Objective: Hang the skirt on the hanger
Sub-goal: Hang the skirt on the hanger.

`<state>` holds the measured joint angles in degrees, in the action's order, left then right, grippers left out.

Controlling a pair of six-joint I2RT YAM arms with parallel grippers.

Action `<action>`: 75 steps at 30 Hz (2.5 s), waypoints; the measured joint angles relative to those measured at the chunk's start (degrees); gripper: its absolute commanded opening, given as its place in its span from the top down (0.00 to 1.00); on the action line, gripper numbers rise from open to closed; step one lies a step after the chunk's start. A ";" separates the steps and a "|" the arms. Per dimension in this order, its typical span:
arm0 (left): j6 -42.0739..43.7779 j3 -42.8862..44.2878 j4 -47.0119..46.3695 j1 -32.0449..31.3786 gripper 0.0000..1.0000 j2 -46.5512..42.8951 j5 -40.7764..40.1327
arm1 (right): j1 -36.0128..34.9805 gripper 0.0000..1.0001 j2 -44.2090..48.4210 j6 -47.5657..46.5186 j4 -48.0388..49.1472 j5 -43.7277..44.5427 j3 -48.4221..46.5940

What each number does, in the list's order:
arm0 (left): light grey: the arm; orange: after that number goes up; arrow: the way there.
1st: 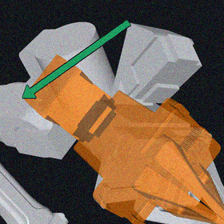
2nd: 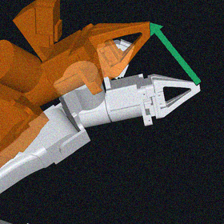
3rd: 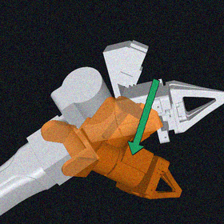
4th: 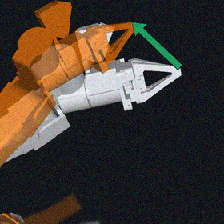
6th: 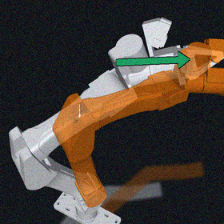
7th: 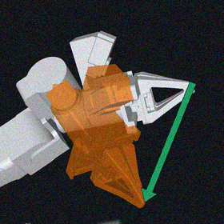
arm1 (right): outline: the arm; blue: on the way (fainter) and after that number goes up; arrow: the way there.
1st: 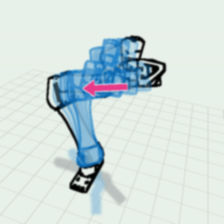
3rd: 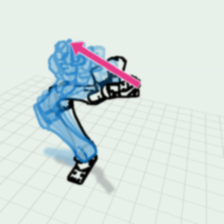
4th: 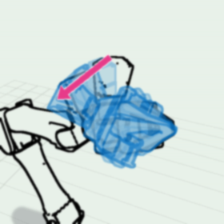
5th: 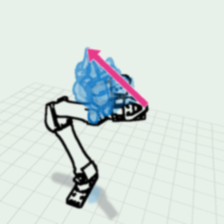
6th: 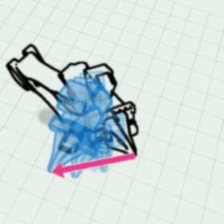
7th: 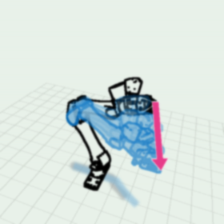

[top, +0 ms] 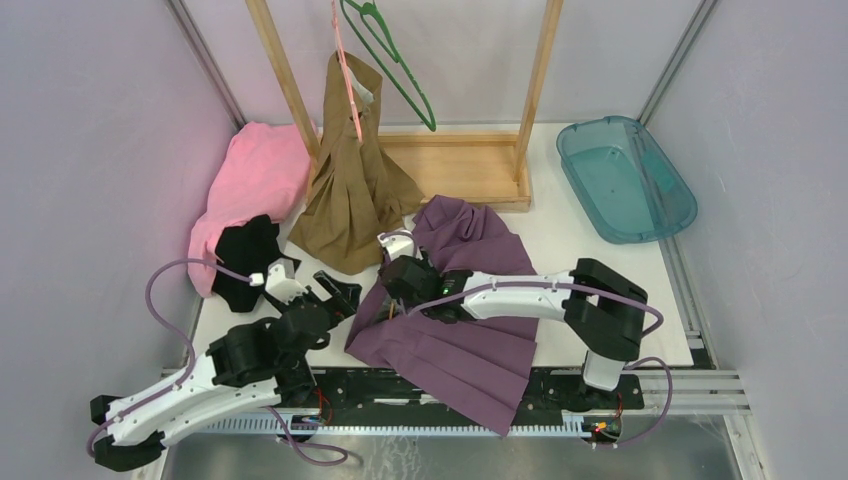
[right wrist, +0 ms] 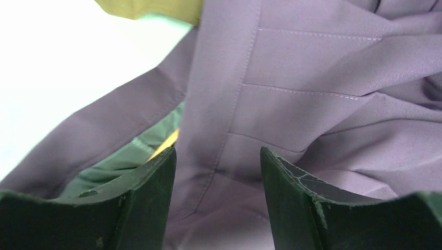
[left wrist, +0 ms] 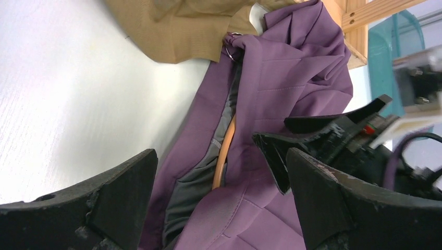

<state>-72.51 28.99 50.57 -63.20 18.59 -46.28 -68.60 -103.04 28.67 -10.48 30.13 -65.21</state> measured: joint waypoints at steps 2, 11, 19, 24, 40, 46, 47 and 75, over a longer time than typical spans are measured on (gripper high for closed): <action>0.00 0.00 0.09 0.00 0.01 -0.61 0.00 | -0.79 0.34 1.68 0.35 -0.17 -0.63 -0.22; 0.04 0.17 0.15 0.00 0.01 -0.90 0.02 | -3.02 0.35 -0.74 5.25 -2.49 -4.90 -6.54; 0.09 0.72 0.09 0.00 0.01 -1.20 0.39 | -2.91 0.37 -9.33 10.25 -8.61 -4.52 -9.05; 0.11 0.72 0.11 0.00 0.01 -2.97 0.46 | -2.84 0.43 -12.22 11.56 -10.19 -4.57 -11.98; 4.68 0.68 -4.63 0.00 0.00 4.74 7.15 | -1.62 0.92 -7.19 8.00 -12.85 -9.62 -6.43; 6.45 -0.09 -9.60 0.00 0.02 11.04 13.88 | 0.02 0.94 -2.21 1.46 -14.01 -12.68 -0.57; 6.71 -0.48 -10.25 0.00 0.02 10.80 14.60 | 0.35 0.94 -1.62 0.66 -13.97 -13.09 0.20; 14.34 -3.58 -27.06 11.06 0.31 33.77 24.33 | 3.08 0.72 21.94 -9.22 -17.64 -21.57 7.56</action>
<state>-58.17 25.41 23.51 -52.14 52.36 -21.96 -65.52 -81.10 19.44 -28.12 8.56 -57.65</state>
